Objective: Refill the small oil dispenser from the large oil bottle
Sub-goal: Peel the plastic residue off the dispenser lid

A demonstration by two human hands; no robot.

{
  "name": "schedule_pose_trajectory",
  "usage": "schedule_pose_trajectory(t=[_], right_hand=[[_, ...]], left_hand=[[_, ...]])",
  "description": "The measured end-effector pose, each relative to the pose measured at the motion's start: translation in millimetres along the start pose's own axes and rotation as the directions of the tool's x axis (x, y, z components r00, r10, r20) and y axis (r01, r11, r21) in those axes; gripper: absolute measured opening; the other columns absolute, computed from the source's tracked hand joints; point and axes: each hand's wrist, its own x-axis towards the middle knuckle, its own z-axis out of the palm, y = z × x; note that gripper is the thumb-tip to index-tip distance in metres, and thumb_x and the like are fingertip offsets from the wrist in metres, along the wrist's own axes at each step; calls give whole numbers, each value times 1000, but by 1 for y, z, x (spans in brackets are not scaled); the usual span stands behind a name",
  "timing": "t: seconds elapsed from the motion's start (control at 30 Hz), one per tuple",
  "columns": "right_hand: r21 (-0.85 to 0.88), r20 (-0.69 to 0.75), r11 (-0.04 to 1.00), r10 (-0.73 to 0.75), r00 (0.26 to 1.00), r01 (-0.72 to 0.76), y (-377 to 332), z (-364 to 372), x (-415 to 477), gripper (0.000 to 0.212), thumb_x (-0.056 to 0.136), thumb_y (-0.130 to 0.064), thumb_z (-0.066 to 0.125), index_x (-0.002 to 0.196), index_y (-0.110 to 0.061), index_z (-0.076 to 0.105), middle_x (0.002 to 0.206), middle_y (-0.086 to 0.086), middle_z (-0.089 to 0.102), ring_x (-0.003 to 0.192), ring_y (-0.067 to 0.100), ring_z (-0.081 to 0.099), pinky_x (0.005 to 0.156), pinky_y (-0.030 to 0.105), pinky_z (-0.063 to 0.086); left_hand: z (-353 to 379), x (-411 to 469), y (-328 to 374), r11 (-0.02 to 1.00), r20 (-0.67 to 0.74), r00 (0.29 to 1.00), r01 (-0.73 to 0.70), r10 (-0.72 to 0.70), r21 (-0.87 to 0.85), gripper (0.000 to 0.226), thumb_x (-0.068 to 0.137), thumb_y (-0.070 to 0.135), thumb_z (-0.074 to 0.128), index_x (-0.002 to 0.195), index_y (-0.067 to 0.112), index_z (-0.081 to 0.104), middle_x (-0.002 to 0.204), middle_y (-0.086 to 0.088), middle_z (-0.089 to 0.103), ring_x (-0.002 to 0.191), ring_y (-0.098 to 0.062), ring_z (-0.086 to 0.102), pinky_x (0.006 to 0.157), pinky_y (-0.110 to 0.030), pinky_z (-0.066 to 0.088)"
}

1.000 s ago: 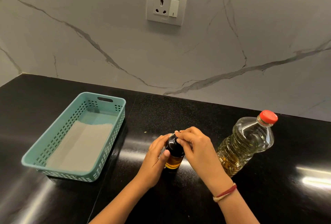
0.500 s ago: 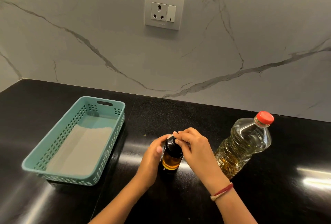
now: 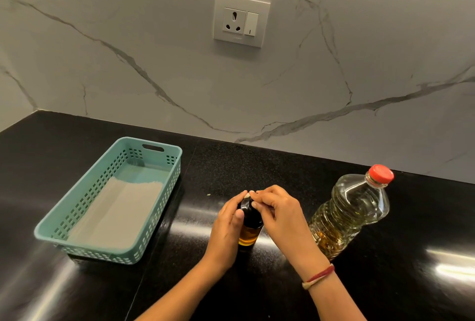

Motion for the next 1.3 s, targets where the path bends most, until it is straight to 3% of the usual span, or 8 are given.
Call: schedule_pose_trajectory(t=[0.13, 0.37, 0.5, 0.6, 0.73, 0.93, 1.13, 1.3], right_hand=[[9, -7, 1000, -1, 1000, 1, 1, 0, 0, 23, 89, -11, 63, 110, -16, 70, 99, -3, 62, 95, 8, 62, 82, 30, 55], [25, -37, 1000, -6, 999, 7, 2, 4, -2, 24, 89, -9, 63, 110, -15, 71, 98, -4, 64, 103, 4, 61, 85, 27, 54], [34, -29, 999, -3, 1000, 4, 2, 3, -2, 23, 89, -9, 64, 110, -15, 71, 97, -5, 63, 102, 4, 61, 83, 25, 54], [34, -26, 999, 0, 1000, 0, 2, 2, -2, 21, 88, -10, 64, 108, -15, 72, 95, -6, 62, 95, 5, 62, 78, 25, 54], [40, -13, 999, 24, 1000, -23, 5, 1, 0, 20, 87, -13, 66, 106, -18, 72, 94, -9, 61, 89, 6, 61, 75, 32, 55], [-73, -126, 995, -79, 989, 70, -5, -10, -19, 38, 88, -41, 57, 124, -31, 59, 129, -10, 50, 117, 3, 47, 95, 15, 39], [263, -36, 964, -29, 999, 37, -20, 16, -63, 33, 83, -29, 69, 115, -32, 67, 106, -18, 60, 98, 2, 61, 76, 12, 50], [372, -154, 918, 208, 966, -138, -2, 29, -65, 31, 73, -3, 79, 84, -33, 75, 85, -13, 71, 83, 4, 68, 74, 20, 53]], left_hand=[[-2, -19, -2, 1000, -52, 998, -23, 22, -17, 83, 75, 88, 30, 136, 34, 45, 139, 16, 52, 132, -1, 43, 110, -29, 35], [16, -59, -12, 989, -60, 997, -36, 45, 143, 77, 84, 79, 32, 147, 36, 26, 156, 25, 21, 144, 5, 17, 115, -24, 22], [14, -49, -10, 982, -219, 967, -93, 129, 166, 44, 86, 49, 57, 128, 36, 58, 138, 22, 49, 130, 2, 45, 103, -15, 41], [2, -35, -6, 995, -323, 942, -87, 95, 39, 22, 81, 18, 77, 101, 26, 75, 112, 4, 61, 105, -7, 64, 85, -23, 55], [-12, -22, 3, 998, -321, 947, -41, 23, -47, 34, 75, -14, 72, 82, 19, 75, 93, -9, 65, 86, -9, 69, 77, -21, 57], [-15, -40, 6, 995, -324, 946, -53, 24, -83, 27, 75, -10, 74, 79, 17, 75, 87, -9, 70, 83, -15, 70, 72, -20, 56], [-9, -56, 8, 980, -283, 943, -192, 172, -43, 13, 70, 23, 69, 81, 28, 73, 89, 7, 68, 85, -10, 69, 74, -19, 55], [-17, -46, 1, 936, -80, 949, -285, 306, 204, 37, 71, 29, 74, 105, 37, 60, 106, 18, 59, 103, -6, 61, 86, -16, 49]])
